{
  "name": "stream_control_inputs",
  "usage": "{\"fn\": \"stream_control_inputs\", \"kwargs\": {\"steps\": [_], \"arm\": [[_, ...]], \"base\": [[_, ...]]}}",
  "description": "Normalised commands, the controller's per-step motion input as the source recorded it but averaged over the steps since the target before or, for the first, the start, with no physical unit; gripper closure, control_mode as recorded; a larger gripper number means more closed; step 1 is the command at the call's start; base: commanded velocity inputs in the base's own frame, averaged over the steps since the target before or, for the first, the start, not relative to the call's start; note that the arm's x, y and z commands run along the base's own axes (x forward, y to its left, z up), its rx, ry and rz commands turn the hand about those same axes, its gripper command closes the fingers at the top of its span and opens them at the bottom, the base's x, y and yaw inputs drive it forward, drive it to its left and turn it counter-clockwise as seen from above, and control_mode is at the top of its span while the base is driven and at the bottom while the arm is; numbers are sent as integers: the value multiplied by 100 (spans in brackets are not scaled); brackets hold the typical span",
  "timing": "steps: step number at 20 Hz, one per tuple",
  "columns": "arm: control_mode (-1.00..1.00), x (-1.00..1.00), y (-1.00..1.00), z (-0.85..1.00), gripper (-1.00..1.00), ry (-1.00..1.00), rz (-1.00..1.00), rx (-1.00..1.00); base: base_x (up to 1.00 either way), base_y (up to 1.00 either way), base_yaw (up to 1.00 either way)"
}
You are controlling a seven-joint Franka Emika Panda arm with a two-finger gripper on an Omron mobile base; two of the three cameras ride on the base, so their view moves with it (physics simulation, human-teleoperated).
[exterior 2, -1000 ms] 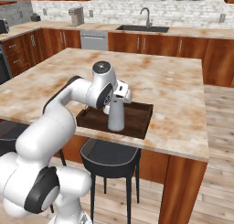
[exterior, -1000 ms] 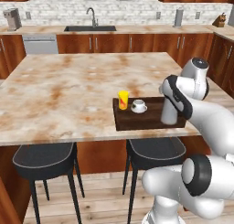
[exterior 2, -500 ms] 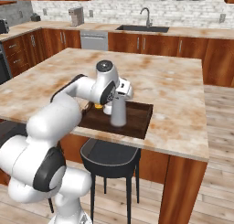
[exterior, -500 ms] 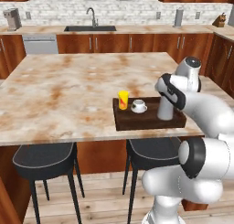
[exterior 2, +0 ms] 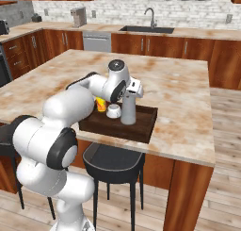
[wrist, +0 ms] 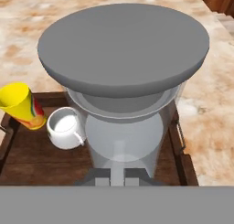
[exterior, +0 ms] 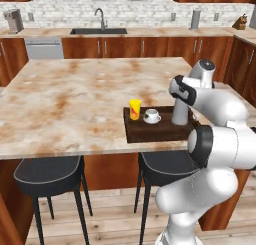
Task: There is a tray on the dining counter. Grab the cup, mug, and pitcher and place them on the tray. The pitcher may be placed next to the tray if it cannot fit the tray.
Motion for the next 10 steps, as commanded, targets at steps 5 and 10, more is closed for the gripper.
{"fn": "stream_control_inputs", "kwargs": {"steps": [5,10], "arm": [[-100,33,-12,-3,100,0,0,0],[-100,5,0,-17,100,0,0,0]], "base": [[0,0,0],[0,0,0]]}}
